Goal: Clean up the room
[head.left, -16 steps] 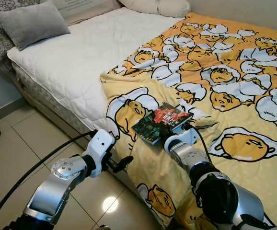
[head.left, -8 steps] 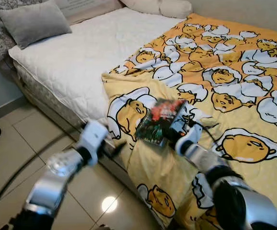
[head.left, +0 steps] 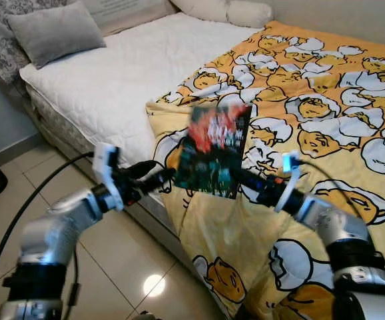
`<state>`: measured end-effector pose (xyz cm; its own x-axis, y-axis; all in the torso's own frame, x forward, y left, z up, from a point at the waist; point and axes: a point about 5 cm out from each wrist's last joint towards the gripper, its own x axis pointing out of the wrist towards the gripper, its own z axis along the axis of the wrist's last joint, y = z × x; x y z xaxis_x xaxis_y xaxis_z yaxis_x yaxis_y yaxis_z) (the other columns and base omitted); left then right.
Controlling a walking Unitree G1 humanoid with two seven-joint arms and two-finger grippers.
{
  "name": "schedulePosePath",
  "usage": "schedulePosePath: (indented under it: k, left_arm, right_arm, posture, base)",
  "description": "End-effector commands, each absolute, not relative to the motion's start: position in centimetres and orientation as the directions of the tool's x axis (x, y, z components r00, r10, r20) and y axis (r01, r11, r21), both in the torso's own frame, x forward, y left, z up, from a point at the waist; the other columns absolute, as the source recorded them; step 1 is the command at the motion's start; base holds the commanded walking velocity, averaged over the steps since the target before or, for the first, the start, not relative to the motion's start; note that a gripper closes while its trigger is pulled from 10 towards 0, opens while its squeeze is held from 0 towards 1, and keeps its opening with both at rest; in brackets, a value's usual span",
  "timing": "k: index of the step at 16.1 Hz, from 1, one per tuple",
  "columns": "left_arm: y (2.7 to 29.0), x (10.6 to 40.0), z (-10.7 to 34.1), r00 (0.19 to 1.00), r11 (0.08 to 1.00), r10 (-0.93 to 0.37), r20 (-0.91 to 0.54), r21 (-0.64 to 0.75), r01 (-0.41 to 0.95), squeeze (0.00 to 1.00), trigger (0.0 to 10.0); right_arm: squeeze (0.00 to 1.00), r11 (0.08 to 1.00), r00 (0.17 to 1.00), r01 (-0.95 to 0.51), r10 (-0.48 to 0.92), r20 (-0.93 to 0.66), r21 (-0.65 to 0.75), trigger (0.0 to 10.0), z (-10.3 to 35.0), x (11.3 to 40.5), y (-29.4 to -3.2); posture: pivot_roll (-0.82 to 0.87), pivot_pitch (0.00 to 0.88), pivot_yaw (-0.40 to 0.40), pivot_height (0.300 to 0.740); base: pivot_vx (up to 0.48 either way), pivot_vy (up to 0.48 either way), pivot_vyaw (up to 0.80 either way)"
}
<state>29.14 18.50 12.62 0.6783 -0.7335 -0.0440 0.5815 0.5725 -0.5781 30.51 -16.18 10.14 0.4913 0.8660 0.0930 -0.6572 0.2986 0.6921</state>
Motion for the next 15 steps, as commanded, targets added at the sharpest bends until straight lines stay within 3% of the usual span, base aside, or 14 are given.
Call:
schedulePosePath:
  k: [1,2,3,6,7,9,15]
  left_arm:
    - [19.0,29.2,12.6,0.688,0.539,-0.726,-0.015,-0.634,0.554,0.00,4.8]
    - [19.0,29.1,12.4,0.676,0.507,-0.737,0.005,-0.657,0.558,0.00,3.1]
    - [18.5,28.8,12.5,0.639,0.445,-0.768,0.041,-0.684,0.578,0.00,0.0]
    - [18.0,28.3,12.6,0.566,0.357,-0.822,0.059,-0.721,0.594,0.00,0.0]
    - [18.1,28.3,12.3,0.556,0.373,-0.831,0.019,-0.722,0.583,0.00,0.0]
    - [18.2,28.2,12.0,0.540,0.385,-0.841,-0.012,-0.715,0.583,0.00,0.0]
    - [17.9,27.7,12.8,0.520,0.289,-0.849,0.095,-0.740,0.608,0.00,0.0]
  right_arm:
    - [0.00,0.209,0.413,-0.712,0.897,0.159,0.670,0.0,11.3,30.2,-15.5]
    - [0.00,0.173,0.367,-0.729,0.916,0.165,0.662,0.0,11.6,29.8,-15.1]
    - [0.00,0.131,0.324,-0.740,0.929,0.180,0.659,0.0,11.8,29.3,-14.8]
    - [0.00,0.040,0.245,-0.754,0.943,0.224,0.656,0.0,12.5,28.3,-14.5]
    - [0.00,0.024,0.228,-0.755,0.947,0.228,0.655,0.0,12.7,28.2,-14.3]
    - [0.00,0.019,0.222,-0.755,0.948,0.229,0.655,0.0,12.7,28.1,-14.2]
    - [0.00,0.009,0.217,-0.751,0.948,0.234,0.661,0.0,12.8,28.0,-13.8]
  posture:
    - [-0.03,0.000,0.063,0.740]
    - [-0.03,0.000,0.068,0.740]
    - [-0.02,0.000,0.065,0.740]
    - [-0.02,0.000,0.061,0.740]
    - [-0.01,0.000,0.059,0.740]
    - [-0.01,0.000,0.060,0.740]
    - [-0.01,0.000,0.054,0.740]
  base:
    - [0.000,0.000,0.00]
    - [0.000,0.000,0.00]
    - [0.000,0.000,0.00]
    - [0.000,0.000,0.00]
    - [0.000,0.000,0.00]
    - [0.000,0.000,0.00]
    - [0.000,0.000,0.00]
